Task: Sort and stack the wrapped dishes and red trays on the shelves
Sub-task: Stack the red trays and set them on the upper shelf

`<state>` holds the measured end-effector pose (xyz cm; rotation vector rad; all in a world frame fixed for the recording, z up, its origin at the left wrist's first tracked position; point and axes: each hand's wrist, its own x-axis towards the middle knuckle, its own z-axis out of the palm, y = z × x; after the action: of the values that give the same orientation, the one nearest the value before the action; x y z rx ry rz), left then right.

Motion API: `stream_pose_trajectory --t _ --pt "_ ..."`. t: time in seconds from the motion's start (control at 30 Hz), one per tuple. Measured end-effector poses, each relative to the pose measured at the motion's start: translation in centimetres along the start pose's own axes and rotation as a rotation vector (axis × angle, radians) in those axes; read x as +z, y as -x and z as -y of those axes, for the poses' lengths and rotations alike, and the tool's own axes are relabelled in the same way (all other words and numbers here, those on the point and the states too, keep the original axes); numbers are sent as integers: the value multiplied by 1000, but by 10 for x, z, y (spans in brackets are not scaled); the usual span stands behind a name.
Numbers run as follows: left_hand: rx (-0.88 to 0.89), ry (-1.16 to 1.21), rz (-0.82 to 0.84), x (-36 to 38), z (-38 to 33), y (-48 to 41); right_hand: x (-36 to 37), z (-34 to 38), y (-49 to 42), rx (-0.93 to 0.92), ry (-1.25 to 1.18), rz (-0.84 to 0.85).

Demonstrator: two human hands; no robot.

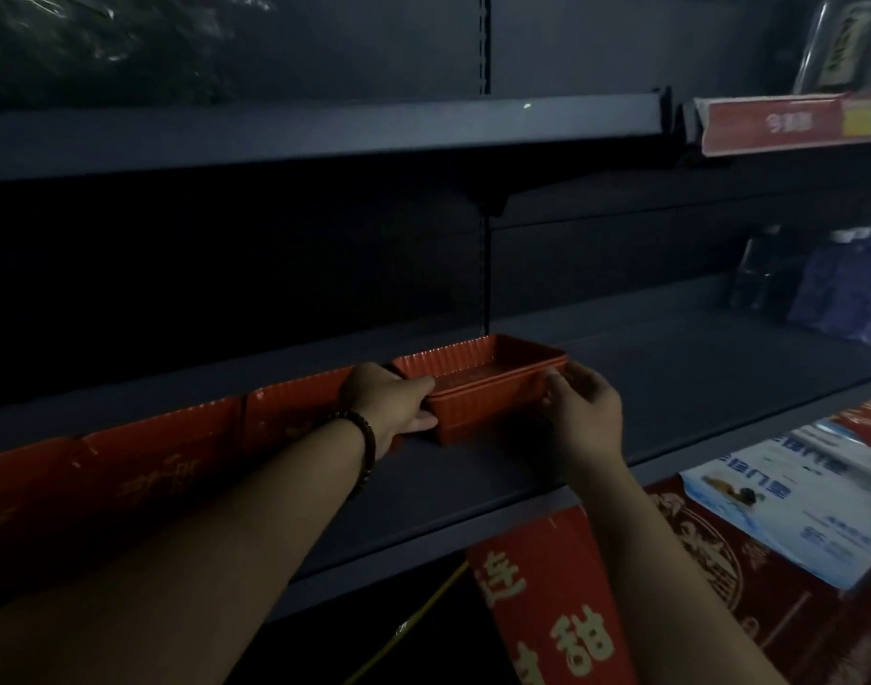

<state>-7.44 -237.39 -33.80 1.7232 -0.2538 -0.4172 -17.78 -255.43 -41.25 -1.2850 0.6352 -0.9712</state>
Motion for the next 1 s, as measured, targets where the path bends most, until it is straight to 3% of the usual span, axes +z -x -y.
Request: stream_pose_trajectory --t 0.23,0.37,0.43,0.63,0.77,0.93,1.0 --pt "45 -193 -102 1 4 -21 0 3 2 -63 220 68" --pt "256 -661 -200 0 7 -36 -3 7 7 -5 197 180" --pt "301 -785 -209 -3 7 -41 -3 10 9 4 160 208" --pt "349 -924 -126 -17 12 -44 -4 5 10 51 242 190" --pt "482 -914 -78 -32 11 -25 2 12 13 69 349 131" --pt "573 -919 -15 -86 32 11 17 28 41 -195 699 114" --pt "626 -933 -22 -113 46 31 31 33 66 -300 708 181"
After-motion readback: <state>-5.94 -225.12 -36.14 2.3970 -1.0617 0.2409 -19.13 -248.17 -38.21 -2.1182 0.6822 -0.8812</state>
